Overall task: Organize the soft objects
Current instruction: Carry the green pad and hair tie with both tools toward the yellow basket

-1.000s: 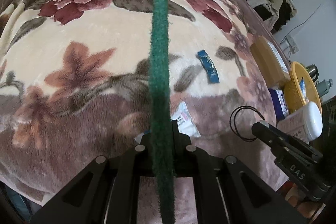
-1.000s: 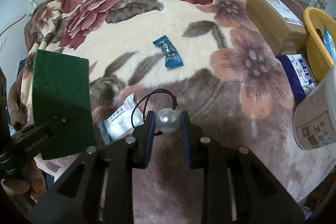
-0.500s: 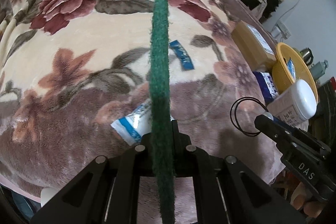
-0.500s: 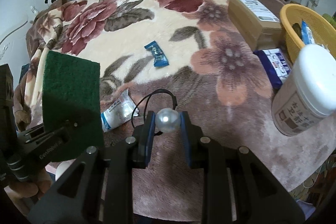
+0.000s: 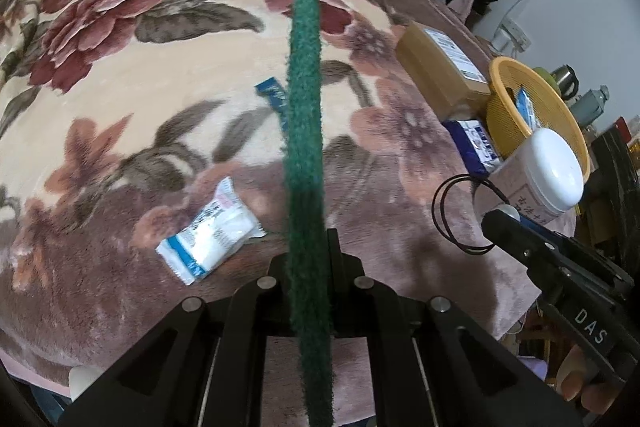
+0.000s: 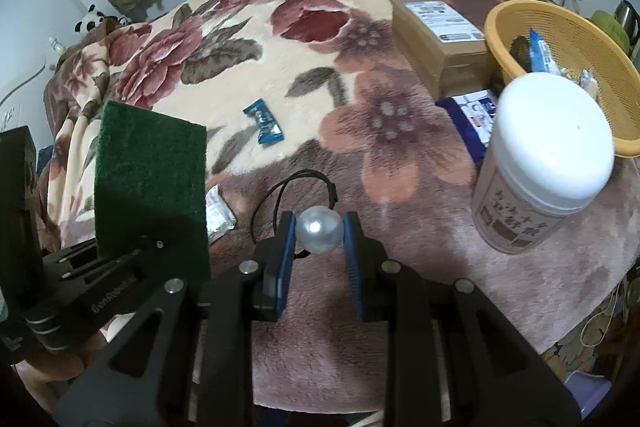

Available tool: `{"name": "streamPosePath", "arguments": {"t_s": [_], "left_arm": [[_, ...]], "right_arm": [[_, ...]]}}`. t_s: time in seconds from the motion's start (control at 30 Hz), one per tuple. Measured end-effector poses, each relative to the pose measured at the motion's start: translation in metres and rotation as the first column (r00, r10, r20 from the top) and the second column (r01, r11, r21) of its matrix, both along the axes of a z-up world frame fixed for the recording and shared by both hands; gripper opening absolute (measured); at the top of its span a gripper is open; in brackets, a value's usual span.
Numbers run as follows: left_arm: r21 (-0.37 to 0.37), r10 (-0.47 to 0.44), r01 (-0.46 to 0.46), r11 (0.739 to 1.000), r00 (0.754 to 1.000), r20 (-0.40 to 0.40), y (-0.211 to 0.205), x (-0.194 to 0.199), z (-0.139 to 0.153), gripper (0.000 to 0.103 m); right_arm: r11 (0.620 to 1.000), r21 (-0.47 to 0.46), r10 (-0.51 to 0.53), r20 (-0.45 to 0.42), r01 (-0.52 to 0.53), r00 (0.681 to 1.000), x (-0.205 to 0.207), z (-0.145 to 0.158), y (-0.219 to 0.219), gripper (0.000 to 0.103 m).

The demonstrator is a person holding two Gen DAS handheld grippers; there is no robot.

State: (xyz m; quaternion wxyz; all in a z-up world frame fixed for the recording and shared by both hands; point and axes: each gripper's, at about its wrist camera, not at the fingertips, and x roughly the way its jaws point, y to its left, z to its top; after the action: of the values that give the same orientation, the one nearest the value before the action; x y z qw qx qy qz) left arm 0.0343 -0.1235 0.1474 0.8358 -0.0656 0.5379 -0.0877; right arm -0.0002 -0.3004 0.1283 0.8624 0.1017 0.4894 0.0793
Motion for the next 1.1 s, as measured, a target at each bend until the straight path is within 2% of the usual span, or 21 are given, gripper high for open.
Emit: {"name": "streamPosePath", "arguments": {"t_s": [0.63,0.87,1.1], "left_arm": [[-0.018,-0.069,0.069,0.997,0.997,0.035,-0.056,0.027,0.028,0.006],[-0.034,-0.112,0.114,0.993,0.992,0.064,-0.092,0.043,0.046,0.006],[-0.072,-0.181,0.189,0.979,0.978,0.105,-0.145,0.069,0.071,0.006]], "right_arm": [[0.999,0.018,-0.044,0.06,0.043,0.997,0.01,0.031,-0.048,0.025],[0.995,0.027,-0.102,0.108,0.1,0.989,0.016,0.05,-0.087,0.025],[0.983,0.033,-0.186,0.136,0.183,0.973,0.024,0.063,-0.134,0.025]]}}
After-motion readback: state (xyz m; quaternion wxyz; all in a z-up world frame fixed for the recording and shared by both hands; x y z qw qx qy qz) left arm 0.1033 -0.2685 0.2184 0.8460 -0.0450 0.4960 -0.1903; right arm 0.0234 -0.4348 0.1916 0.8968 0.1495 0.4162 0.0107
